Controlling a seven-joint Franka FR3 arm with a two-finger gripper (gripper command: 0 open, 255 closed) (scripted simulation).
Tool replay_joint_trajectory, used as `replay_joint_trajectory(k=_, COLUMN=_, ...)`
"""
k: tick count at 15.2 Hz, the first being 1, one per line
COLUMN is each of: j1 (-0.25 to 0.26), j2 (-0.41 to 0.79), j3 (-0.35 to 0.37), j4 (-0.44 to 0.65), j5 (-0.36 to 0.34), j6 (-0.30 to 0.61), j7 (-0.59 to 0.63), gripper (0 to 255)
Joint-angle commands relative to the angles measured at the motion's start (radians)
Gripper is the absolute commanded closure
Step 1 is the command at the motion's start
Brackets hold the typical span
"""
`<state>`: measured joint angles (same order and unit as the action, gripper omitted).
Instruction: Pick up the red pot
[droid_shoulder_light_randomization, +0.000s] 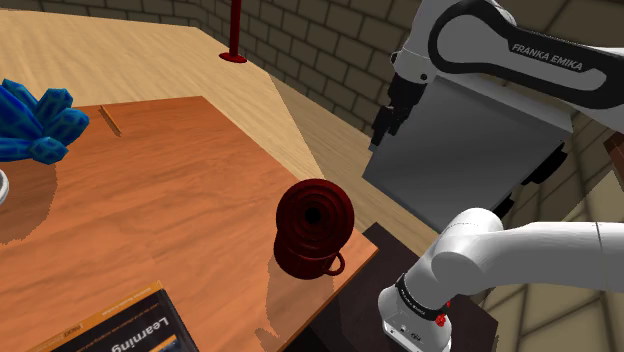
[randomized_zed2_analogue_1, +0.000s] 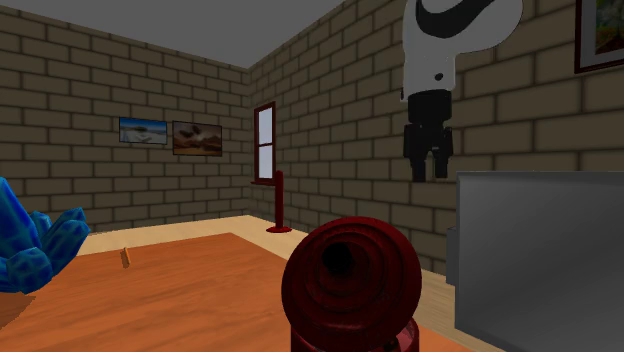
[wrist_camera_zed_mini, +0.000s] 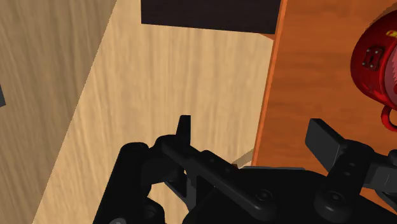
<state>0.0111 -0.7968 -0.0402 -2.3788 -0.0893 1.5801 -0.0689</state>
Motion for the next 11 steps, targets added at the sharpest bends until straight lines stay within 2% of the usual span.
replay_joint_trajectory(k=1, j1=0.000, j2=0.000, j3=0.000, j4=0.000, j5=0.000, j6=0.000, j7=0.000, gripper=0)
replay_joint_trajectory(k=11, j1=0.110, j2=0.020, j3=0.357, j4=0.046, j5=-0.032, j6=-0.019, j7=0.175, gripper=0)
